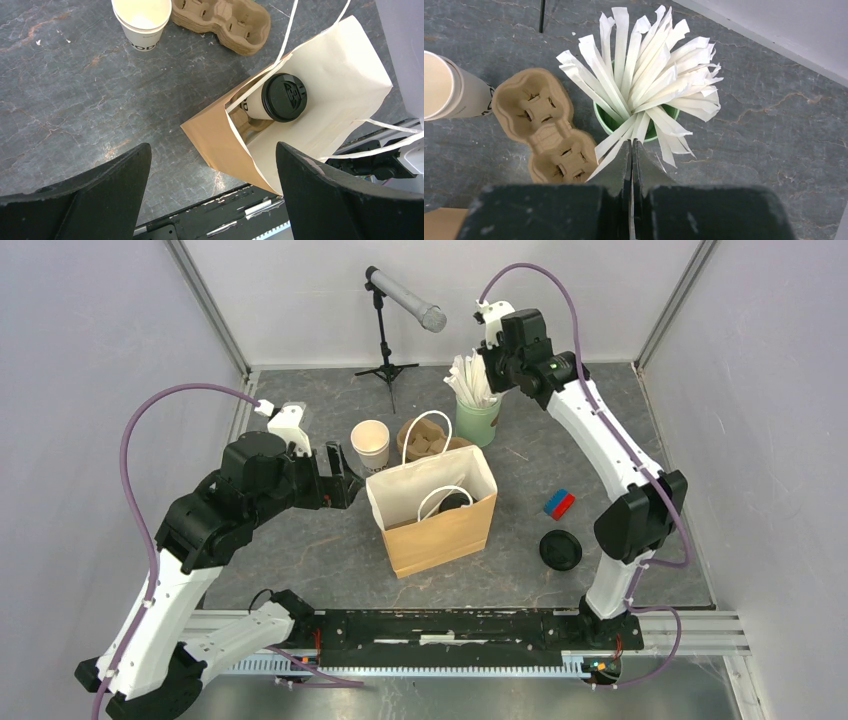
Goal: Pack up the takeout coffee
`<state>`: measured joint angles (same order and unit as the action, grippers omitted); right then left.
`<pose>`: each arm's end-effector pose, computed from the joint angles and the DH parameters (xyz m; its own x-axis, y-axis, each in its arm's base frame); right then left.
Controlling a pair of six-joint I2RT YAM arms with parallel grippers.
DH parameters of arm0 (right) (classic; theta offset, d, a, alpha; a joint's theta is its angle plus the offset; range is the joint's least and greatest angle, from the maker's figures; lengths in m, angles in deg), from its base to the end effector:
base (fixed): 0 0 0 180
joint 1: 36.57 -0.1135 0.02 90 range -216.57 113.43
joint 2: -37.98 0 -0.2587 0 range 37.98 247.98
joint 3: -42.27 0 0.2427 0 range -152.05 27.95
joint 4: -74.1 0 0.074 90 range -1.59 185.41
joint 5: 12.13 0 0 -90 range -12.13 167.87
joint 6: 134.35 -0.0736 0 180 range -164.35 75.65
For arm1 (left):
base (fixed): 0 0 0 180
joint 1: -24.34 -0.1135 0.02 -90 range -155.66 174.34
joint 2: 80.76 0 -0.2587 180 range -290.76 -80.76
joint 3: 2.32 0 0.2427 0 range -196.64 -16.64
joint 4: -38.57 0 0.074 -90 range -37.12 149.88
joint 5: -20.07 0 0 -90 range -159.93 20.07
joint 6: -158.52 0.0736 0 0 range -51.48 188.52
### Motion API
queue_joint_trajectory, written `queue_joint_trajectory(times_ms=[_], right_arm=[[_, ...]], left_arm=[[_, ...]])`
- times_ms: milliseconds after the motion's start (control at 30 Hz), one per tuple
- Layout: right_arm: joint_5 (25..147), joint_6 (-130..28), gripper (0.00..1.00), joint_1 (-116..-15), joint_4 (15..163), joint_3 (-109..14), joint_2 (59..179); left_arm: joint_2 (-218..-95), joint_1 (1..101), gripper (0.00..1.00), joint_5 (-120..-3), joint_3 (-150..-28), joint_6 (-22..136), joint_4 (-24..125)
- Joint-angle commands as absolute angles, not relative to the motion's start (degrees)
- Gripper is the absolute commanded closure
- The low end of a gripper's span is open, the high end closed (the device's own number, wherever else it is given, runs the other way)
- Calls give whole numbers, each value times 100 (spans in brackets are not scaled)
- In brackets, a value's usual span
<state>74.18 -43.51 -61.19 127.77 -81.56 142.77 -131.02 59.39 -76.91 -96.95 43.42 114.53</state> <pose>0.3991 0.1777 0.3590 -0.5112 -0.2503 -0.8222 -0.3751 0.9257 -0.0486 0.1307 -0.0808 0.4051 -0.5942 -0.0975 -0.7984 0.2576 0.9173 -0.3037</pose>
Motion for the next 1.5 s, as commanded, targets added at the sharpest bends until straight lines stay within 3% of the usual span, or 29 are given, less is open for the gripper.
queue_joint_trajectory(times_ms=[0,667,1100,1300,1467], right_arm=[[7453,-4427,100,-6095,12878,-8324,13788],[7769,-4892,100,-6099,12412,-7511,10664],[10516,-6374,100,-6108,10915,-5960,8987],[12167,-7835,100,-6101,9644,-4249,8514],[12659,-7783,100,-6100,9999,-3862,8490]], left_arm=[[-13118,5915,0,-7728,-9829,4261,11377],[-13227,5921,0,-7868,-9793,4150,11322],[-13342,5916,0,-7475,-10003,4134,11172],[-13044,5916,0,-7896,-9959,4089,10904],[-12845,5916,0,-8005,-9741,3972,10729]])
